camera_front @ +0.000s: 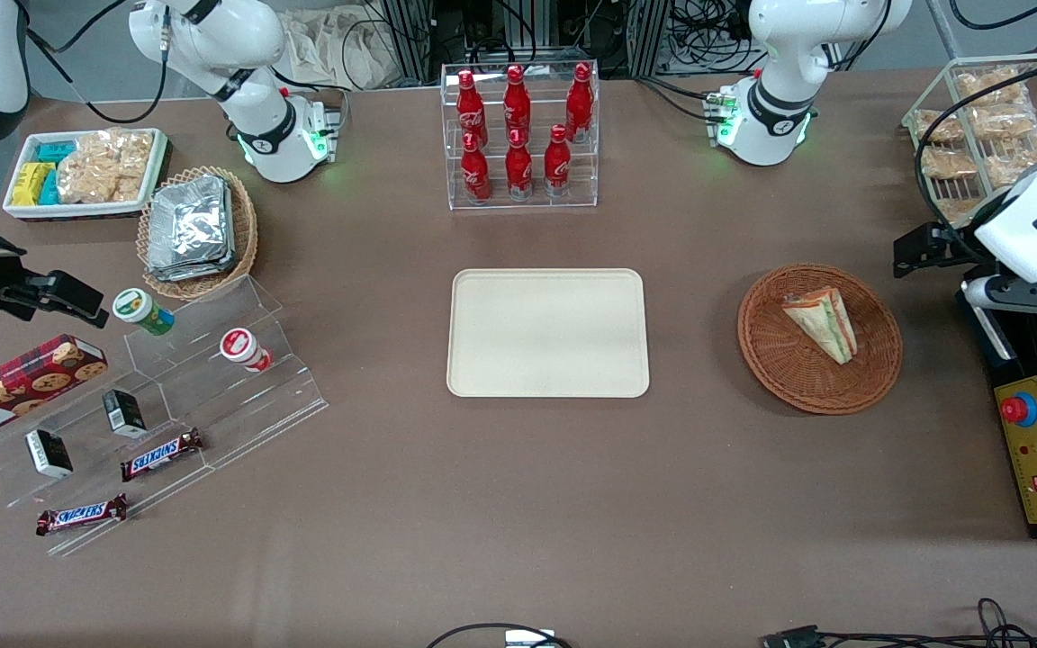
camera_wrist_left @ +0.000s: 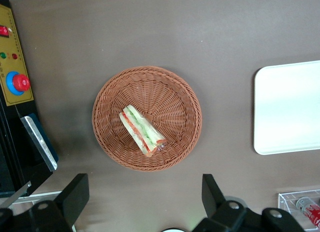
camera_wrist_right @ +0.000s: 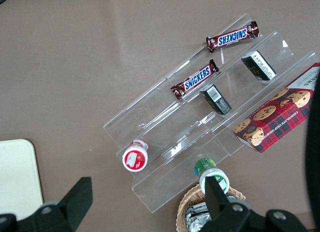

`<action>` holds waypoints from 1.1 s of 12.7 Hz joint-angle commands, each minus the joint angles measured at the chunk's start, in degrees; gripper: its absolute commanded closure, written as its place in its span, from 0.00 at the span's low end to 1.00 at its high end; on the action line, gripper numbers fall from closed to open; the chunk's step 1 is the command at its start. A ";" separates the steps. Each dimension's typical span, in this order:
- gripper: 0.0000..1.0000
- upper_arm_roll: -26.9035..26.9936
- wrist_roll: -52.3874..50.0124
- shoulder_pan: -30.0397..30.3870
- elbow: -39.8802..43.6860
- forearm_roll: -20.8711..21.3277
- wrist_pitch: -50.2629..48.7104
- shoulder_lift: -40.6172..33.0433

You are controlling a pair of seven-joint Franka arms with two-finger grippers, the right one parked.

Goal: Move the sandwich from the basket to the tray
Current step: 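Move the left gripper toward the wicker basket holding the sandwich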

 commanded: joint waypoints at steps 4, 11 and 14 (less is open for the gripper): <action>0.00 0.21 -11.59 0.83 -11.62 0.14 9.85 -2.26; 0.00 0.21 -13.80 3.82 -31.67 0.14 27.96 -7.11; 0.00 0.21 -16.34 3.82 -36.53 0.14 33.08 -7.20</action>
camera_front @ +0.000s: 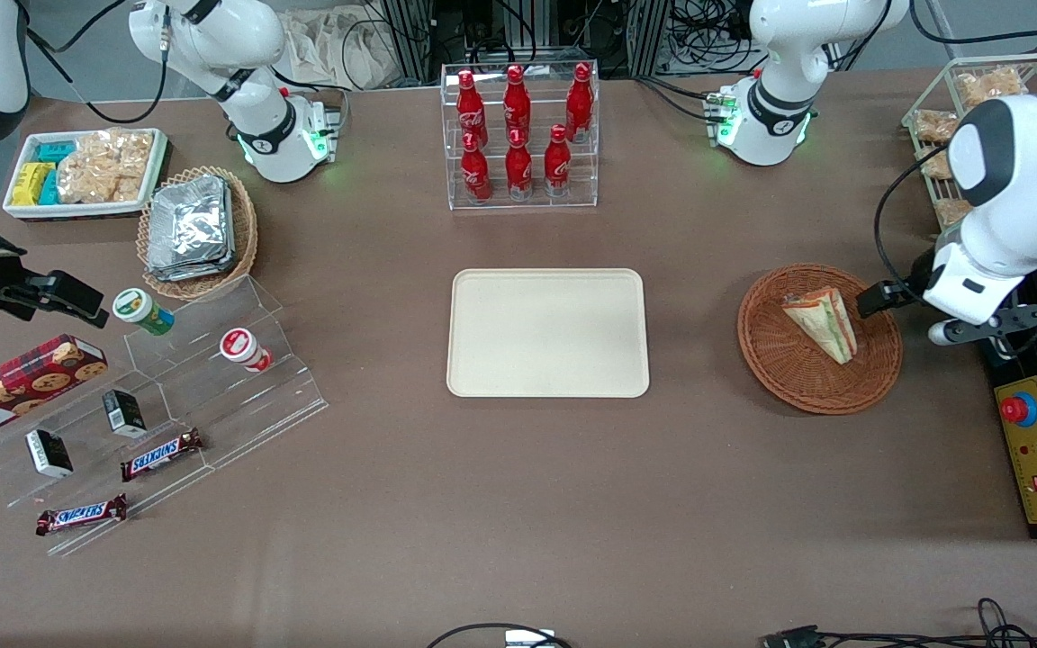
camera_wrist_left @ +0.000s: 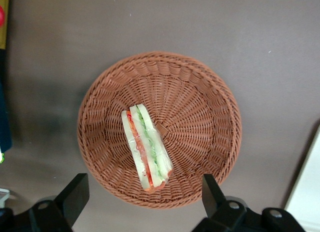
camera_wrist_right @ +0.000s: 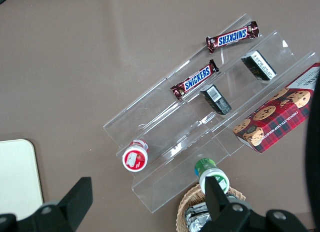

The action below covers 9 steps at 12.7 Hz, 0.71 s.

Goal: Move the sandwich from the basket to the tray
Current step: 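Lower the open left gripper over the wrapped sandwich in the basket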

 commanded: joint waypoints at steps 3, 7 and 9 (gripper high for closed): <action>0.00 -0.21 -3.90 0.04 -8.74 0.06 8.44 -1.77; 0.00 -0.21 -4.51 0.13 -16.22 -0.03 19.61 -0.89; 0.00 -0.21 -4.87 0.13 -19.11 -0.03 24.35 -0.27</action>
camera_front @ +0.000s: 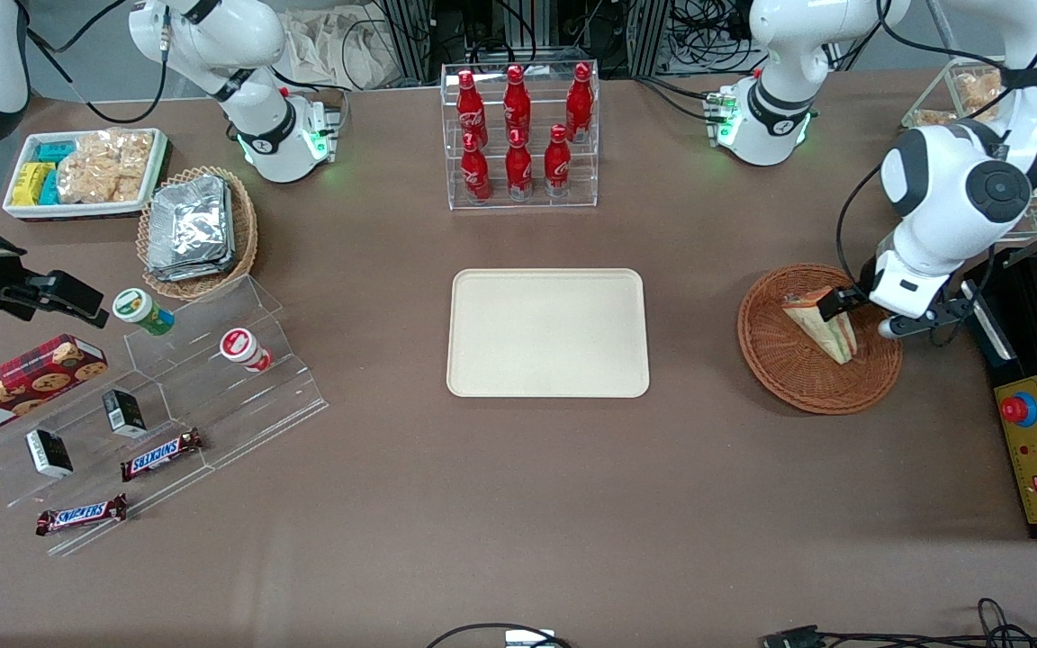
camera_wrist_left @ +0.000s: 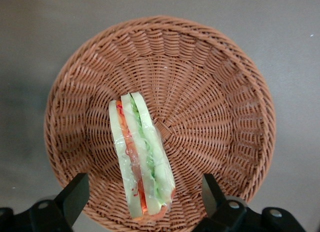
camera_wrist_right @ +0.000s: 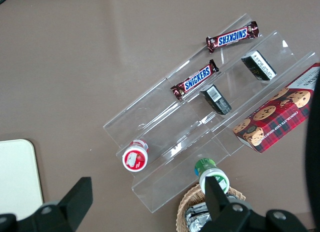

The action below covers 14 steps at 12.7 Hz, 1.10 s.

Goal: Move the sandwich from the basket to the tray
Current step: 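Lower the open left gripper over the wrapped sandwich in the basket, then close the left gripper on the sandwich's wrapped end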

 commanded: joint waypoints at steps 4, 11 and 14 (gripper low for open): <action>0.00 -0.11 -1.18 0.14 -6.31 -0.20 11.67 1.68; 0.21 -0.11 -2.06 0.14 -8.77 -0.20 19.25 5.46; 0.95 -0.11 -1.97 0.14 -8.86 -0.20 19.34 5.46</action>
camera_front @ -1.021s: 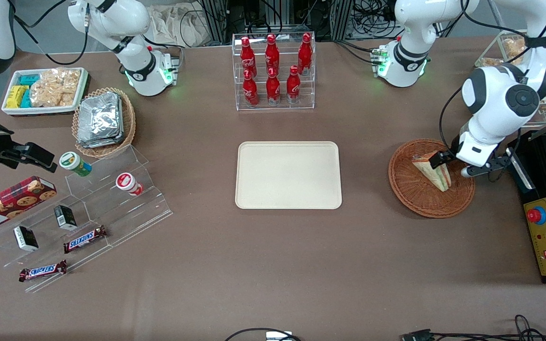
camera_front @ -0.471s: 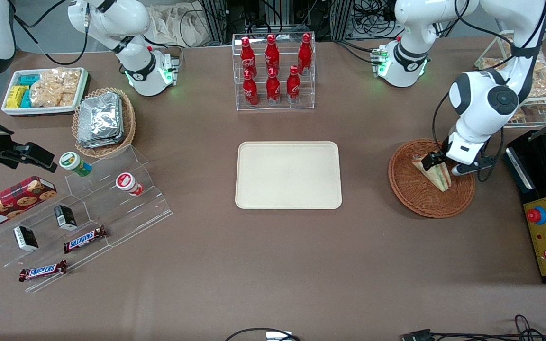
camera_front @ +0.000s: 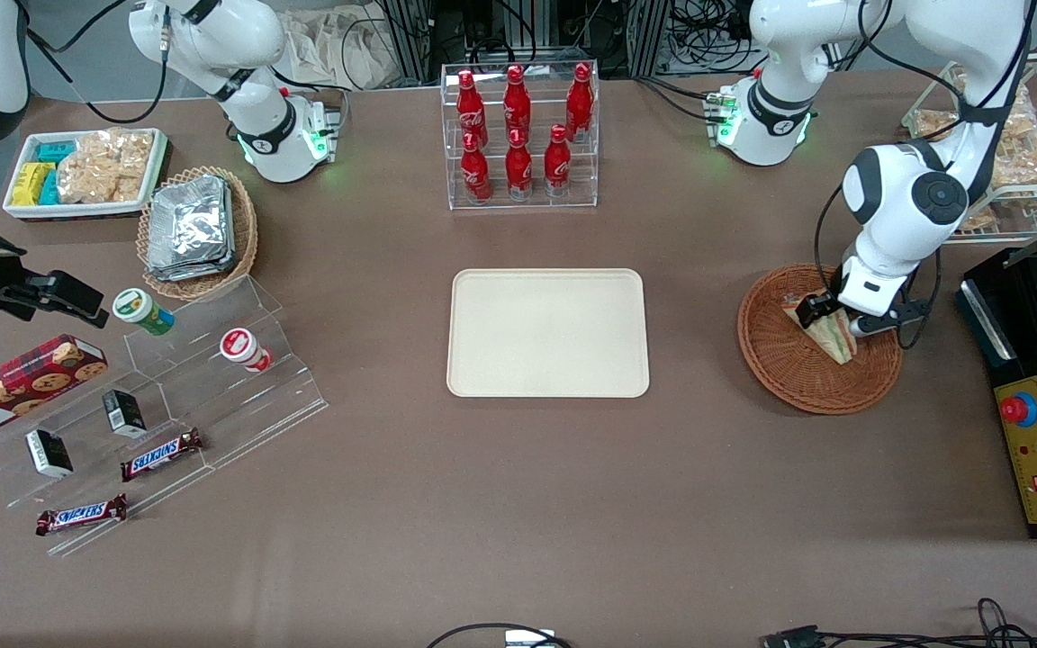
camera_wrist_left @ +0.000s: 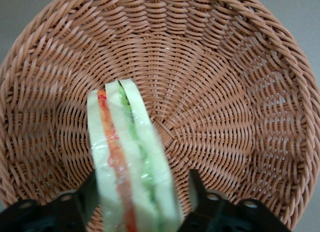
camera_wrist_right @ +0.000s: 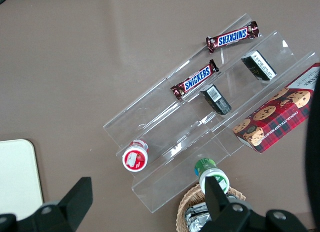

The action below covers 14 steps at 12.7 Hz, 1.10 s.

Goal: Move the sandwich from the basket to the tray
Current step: 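Close the left gripper on the sandwich's wrapped end, then lift the sandwich and carry it with the left gripper to the tray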

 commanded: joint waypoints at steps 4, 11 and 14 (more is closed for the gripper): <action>1.00 -0.11 -0.02 0.13 -0.43 -0.07 0.21 -2.51; 1.00 -1.34 13.41 -0.83 6.15 0.01 -15.24 -11.31; 1.00 -6.77 14.39 -0.83 8.45 -0.16 -19.48 -13.07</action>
